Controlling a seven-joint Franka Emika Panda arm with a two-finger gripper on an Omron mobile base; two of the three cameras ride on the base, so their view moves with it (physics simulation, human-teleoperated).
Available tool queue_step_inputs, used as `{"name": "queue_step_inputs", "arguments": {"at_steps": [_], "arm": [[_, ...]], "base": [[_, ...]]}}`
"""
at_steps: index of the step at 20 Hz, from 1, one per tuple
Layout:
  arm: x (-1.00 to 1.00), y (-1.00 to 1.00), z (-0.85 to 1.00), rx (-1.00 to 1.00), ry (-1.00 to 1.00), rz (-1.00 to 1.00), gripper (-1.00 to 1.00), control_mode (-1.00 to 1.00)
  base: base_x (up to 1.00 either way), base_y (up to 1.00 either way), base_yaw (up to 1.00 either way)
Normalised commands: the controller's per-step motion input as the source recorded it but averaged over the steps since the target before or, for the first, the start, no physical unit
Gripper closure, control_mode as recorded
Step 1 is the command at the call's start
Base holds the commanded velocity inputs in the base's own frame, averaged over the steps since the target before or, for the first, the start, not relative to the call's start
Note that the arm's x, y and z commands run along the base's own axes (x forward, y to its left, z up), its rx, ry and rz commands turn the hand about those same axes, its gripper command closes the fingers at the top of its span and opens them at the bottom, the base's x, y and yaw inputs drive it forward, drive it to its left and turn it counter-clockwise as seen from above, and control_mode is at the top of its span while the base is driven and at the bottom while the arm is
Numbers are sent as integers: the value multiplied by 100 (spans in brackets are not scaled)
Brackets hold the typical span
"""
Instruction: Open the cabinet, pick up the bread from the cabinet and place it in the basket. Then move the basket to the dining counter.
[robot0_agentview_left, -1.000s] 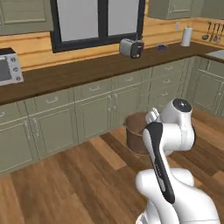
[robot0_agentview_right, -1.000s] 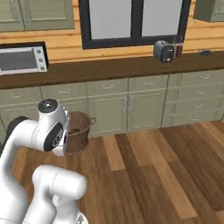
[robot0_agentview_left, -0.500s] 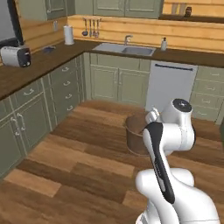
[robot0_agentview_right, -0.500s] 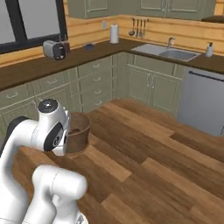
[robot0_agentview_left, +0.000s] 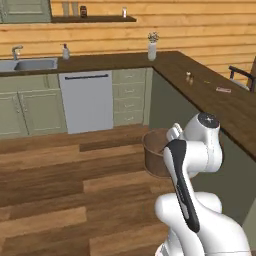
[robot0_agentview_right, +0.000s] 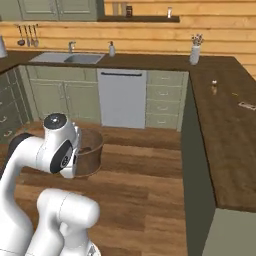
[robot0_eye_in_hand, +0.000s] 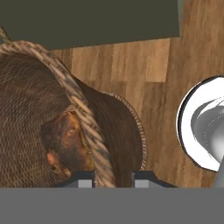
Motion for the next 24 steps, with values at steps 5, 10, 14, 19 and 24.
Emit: {"name": "queue_step_inputs", "arguments": {"at_steps": [5,10,14,19,24], "arm": [[0,0,0,0,0,0,100,100],[0,0,0,0,0,0,100,100],[0,0,0,0,0,0,100,100],[0,0,0,0,0,0,100,100],[0,0,0,0,0,0,100,100]], "base": [[75,2,-65],[74,6,-66],[92,7,-61],[97,41,-57],[94,58,-55]]}}
